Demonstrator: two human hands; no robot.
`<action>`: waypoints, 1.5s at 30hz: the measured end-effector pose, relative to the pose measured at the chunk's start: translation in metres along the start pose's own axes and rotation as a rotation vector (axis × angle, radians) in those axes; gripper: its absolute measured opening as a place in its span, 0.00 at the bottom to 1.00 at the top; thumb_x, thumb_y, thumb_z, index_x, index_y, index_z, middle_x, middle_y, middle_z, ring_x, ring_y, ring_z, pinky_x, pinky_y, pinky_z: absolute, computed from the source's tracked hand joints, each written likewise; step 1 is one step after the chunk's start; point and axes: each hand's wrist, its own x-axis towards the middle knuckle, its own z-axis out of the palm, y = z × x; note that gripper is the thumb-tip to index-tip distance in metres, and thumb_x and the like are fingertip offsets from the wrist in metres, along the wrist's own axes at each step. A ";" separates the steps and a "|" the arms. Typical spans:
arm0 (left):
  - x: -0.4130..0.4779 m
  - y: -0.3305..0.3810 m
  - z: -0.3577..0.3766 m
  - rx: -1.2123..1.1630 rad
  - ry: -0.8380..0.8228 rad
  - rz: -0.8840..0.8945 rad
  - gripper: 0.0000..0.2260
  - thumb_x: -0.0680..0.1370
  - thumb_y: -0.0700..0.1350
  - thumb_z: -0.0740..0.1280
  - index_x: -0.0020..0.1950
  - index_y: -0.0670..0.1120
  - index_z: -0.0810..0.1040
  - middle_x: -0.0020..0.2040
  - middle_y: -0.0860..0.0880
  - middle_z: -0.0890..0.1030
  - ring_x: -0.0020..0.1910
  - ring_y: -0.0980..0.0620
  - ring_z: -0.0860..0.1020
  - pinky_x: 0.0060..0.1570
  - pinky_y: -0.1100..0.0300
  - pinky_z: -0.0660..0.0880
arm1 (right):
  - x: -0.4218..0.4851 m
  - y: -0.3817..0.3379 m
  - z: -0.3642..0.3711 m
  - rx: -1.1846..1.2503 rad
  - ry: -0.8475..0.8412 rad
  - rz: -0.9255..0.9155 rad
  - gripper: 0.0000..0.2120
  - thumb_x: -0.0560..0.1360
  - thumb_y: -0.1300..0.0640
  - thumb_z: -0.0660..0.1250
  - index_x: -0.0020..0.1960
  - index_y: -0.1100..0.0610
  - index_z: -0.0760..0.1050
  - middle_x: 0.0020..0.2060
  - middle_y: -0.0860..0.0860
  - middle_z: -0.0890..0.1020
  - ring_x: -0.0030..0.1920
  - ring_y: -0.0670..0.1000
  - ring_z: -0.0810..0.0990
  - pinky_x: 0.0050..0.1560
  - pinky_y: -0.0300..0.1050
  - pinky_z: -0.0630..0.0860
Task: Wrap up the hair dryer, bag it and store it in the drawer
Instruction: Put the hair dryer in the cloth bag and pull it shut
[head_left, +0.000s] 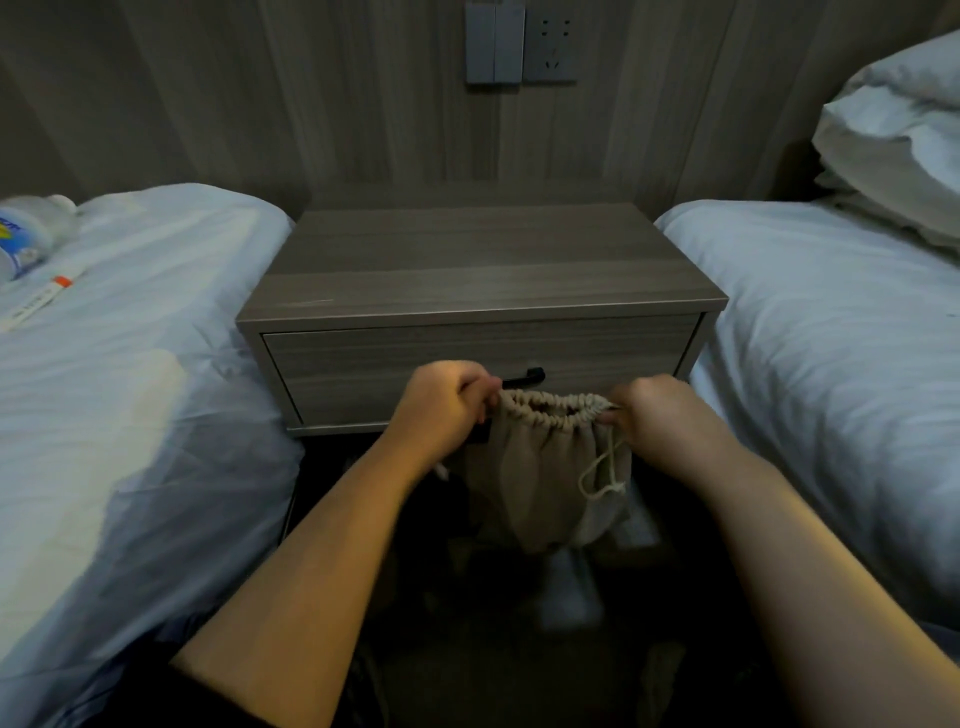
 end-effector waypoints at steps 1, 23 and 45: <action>0.000 0.000 0.002 -0.073 -0.005 -0.018 0.12 0.79 0.45 0.61 0.37 0.45 0.78 0.29 0.52 0.77 0.26 0.61 0.73 0.31 0.67 0.68 | 0.000 0.001 0.002 -0.063 -0.007 0.024 0.14 0.77 0.51 0.61 0.46 0.60 0.78 0.47 0.61 0.82 0.50 0.62 0.79 0.47 0.48 0.73; 0.022 -0.019 0.012 -0.742 0.329 -0.633 0.15 0.80 0.43 0.60 0.33 0.43 0.74 0.28 0.48 0.71 0.26 0.52 0.68 0.27 0.61 0.66 | 0.006 0.002 0.009 0.882 0.522 0.326 0.18 0.77 0.61 0.59 0.29 0.57 0.69 0.23 0.50 0.67 0.24 0.45 0.67 0.27 0.40 0.63; -0.004 0.010 0.036 -0.208 -0.236 0.135 0.09 0.76 0.46 0.67 0.37 0.45 0.74 0.32 0.54 0.72 0.31 0.63 0.69 0.33 0.69 0.65 | 0.010 0.016 -0.002 0.727 0.580 0.107 0.14 0.74 0.63 0.60 0.32 0.53 0.74 0.27 0.48 0.75 0.29 0.39 0.73 0.35 0.38 0.68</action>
